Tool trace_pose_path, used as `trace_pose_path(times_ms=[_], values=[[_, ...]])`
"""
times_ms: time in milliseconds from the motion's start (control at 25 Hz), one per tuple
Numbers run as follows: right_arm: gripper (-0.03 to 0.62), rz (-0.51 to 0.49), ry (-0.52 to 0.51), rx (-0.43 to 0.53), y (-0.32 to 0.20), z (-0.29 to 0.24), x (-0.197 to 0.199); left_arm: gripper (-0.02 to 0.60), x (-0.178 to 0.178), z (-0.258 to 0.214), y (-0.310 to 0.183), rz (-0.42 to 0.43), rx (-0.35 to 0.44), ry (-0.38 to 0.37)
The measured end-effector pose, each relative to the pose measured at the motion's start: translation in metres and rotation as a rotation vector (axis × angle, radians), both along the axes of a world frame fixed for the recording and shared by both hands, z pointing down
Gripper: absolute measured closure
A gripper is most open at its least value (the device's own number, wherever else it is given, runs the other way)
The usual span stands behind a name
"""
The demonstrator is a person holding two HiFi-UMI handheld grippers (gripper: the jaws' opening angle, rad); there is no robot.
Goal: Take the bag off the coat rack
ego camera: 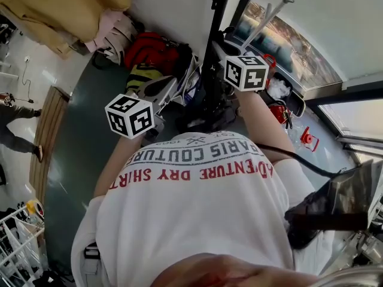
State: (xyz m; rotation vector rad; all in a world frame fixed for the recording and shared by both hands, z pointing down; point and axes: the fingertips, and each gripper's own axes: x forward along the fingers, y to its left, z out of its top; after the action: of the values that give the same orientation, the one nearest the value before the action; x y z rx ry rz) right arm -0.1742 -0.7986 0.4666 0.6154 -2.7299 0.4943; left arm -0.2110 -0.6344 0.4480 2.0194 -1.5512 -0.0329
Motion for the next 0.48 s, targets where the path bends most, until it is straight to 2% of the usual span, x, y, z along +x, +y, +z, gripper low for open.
trace_pose_path(times_ms=[360,480], values=[[0.560,-0.023,-0.068,-0.022,-0.002,-0.031,0.001,0.581,0.000,-0.004,0.000,-0.009,0.008,-0.001],[0.560,-0.030,-0.108,-0.002,0.000,-0.050,0.003,0.581,-0.002,-0.005,0.001,-0.013,0.008,0.003]])
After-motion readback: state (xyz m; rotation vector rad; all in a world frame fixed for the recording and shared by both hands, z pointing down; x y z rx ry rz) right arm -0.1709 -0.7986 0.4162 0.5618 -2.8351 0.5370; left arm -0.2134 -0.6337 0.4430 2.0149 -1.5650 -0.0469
